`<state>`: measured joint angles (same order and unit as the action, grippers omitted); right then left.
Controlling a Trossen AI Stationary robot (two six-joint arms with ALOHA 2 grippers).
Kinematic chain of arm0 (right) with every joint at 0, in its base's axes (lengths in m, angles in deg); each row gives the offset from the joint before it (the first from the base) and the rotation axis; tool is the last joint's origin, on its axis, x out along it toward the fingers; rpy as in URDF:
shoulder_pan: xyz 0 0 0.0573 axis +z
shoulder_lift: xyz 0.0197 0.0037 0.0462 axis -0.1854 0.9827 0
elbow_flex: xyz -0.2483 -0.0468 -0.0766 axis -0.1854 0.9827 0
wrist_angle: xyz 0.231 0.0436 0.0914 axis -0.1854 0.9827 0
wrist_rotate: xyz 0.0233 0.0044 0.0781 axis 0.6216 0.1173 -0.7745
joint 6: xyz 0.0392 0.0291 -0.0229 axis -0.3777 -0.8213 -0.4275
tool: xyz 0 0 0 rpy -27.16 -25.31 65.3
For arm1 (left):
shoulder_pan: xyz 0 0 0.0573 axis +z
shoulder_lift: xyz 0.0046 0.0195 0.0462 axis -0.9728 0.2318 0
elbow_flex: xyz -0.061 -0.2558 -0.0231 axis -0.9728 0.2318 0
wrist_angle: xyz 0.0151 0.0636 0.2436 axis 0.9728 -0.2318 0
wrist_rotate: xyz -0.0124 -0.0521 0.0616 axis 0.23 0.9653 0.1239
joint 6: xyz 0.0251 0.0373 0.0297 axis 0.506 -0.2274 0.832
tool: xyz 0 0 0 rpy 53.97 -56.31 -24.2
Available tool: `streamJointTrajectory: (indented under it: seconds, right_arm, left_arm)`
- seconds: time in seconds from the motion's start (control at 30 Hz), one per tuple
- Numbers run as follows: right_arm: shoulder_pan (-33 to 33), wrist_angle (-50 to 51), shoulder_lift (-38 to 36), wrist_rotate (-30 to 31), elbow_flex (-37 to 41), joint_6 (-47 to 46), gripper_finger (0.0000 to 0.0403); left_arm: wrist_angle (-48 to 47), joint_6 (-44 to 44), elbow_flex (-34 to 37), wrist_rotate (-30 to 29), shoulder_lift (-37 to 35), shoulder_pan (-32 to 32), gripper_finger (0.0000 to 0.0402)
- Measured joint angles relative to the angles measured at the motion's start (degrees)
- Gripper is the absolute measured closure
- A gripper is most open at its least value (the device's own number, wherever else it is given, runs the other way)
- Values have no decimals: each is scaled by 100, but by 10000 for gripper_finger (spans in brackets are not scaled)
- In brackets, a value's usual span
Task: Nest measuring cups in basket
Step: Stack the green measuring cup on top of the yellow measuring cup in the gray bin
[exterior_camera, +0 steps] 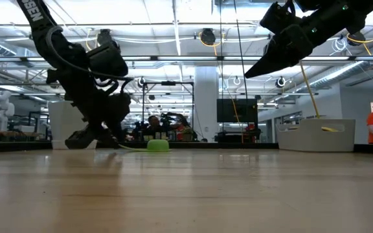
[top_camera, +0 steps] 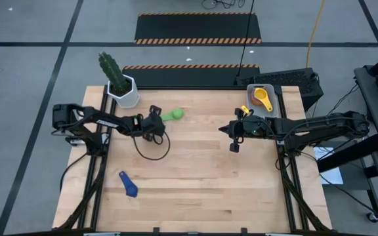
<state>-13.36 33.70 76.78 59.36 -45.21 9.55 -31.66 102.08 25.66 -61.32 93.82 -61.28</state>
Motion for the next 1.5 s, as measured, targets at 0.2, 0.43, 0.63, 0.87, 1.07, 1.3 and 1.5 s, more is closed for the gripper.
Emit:
streamJointTrajectory:
  seconds: [0.2,0.43,0.63,0.87,1.07,1.3,1.5]
  right_arm:
    - [0,0,0,-1,0,7,403]
    - [-1,1,0,-1,0,15,403]
    - [0,0,0,-1,0,77,403]
    - [-1,-2,0,-1,0,81,403]
    - [-2,-4,0,-1,2,81,403]
    - [0,-4,0,6,2,81,403]
    - [0,-39,0,38,2,81,403]
  left_arm:
    - [163,948,0,52,0,299,221]
    - [290,1459,0,912,43,621,276]
    - [469,1595,2,901,120,688,307]
    - [912,1534,2,1063,420,684,336]
    - [1341,1142,-11,1158,561,656,390]
    - [2603,402,7,862,456,327,395]
    - [3846,-943,11,765,233,93,395]
